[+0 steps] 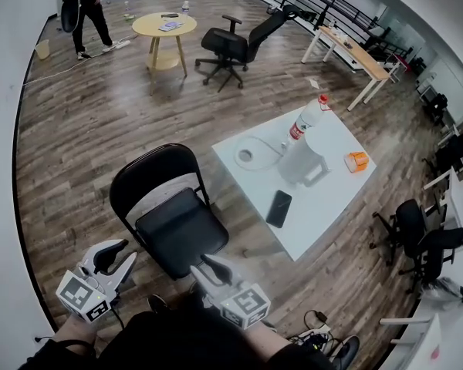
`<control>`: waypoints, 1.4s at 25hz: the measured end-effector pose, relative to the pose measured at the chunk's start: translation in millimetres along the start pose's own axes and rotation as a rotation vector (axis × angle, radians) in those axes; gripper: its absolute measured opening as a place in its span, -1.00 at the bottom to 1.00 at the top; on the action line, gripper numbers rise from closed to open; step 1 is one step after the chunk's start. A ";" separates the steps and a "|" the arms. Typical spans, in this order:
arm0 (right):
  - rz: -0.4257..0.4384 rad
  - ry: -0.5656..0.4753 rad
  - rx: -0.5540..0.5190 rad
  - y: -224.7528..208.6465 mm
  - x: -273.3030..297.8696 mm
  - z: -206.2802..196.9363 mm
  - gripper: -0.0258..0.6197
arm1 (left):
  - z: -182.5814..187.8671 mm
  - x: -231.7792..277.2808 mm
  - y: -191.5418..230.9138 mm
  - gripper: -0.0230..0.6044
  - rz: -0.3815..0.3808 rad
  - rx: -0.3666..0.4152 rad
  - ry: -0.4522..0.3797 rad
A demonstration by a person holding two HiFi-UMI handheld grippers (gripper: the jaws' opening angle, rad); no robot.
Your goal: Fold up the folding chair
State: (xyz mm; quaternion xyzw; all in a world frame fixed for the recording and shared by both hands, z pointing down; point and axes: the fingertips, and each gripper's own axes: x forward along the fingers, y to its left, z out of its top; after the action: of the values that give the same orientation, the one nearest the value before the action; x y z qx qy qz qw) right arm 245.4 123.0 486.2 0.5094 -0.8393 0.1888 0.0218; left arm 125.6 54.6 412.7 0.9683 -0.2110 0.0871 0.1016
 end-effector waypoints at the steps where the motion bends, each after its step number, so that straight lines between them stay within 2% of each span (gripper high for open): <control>1: 0.007 0.003 0.004 -6.9 0.6 -0.7 -0.53 | 1.8 5.0 2.2 -0.56 0.010 0.005 0.004; 8: 0.022 0.025 0.037 -49.9 8.0 -13.4 -0.44 | 10.3 34.0 12.1 -0.53 0.063 0.041 0.048; 17: 0.029 0.065 0.089 -76.9 16.0 -34.2 -0.36 | 3.2 47.8 31.2 -0.44 0.092 0.067 0.140; 25: -0.085 0.114 0.123 -95.6 27.4 -48.2 -0.27 | -4.0 56.9 76.3 -0.35 0.041 0.073 0.188; 35: -0.330 0.096 0.272 -85.5 72.6 -55.5 -0.21 | -27.9 61.7 161.4 -0.27 -0.127 0.092 0.222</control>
State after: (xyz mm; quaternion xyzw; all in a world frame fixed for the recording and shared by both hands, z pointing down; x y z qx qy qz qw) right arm 275.8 45.3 579.5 0.6284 -0.7094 0.3183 0.0235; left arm 108.5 -106.7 478.5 0.9677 -0.1328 0.1966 0.0852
